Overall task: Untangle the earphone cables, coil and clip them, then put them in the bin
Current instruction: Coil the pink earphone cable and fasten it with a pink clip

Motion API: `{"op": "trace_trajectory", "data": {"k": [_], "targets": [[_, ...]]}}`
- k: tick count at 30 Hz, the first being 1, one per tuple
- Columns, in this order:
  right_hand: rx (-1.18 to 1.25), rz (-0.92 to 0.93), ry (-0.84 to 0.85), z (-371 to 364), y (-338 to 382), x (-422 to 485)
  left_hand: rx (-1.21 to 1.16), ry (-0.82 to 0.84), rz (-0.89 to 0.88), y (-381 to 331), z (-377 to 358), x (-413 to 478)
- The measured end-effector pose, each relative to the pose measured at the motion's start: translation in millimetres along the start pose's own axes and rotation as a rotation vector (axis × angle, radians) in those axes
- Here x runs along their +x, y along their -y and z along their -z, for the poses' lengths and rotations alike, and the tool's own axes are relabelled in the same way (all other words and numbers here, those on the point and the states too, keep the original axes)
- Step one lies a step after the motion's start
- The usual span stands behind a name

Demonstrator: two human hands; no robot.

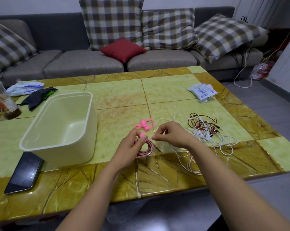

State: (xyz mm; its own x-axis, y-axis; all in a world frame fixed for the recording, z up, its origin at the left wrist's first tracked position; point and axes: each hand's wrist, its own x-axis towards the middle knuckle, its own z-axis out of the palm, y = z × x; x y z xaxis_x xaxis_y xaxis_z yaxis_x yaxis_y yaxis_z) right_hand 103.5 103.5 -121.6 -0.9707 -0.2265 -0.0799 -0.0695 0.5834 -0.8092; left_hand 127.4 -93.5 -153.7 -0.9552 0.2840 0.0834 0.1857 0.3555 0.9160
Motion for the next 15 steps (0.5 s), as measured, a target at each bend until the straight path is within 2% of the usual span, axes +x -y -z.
{"op": "trace_trajectory", "data": {"k": [5, 12, 15], "targets": [[0.323, -0.111, 0.014, -9.1, 14.4, -4.3, 0.121, -0.171, 0.029, 1.1, -7.3, 4.9], [0.421, -0.093, -0.033, -23.7, 27.1, -9.3, 0.227, -0.343, 0.028, 5.0, -8.4, 7.1], [0.403, -0.075, -0.074, -35.4, 29.2, -9.0, 0.182, -0.375, 0.044, 3.2, -10.0, 6.7]]}}
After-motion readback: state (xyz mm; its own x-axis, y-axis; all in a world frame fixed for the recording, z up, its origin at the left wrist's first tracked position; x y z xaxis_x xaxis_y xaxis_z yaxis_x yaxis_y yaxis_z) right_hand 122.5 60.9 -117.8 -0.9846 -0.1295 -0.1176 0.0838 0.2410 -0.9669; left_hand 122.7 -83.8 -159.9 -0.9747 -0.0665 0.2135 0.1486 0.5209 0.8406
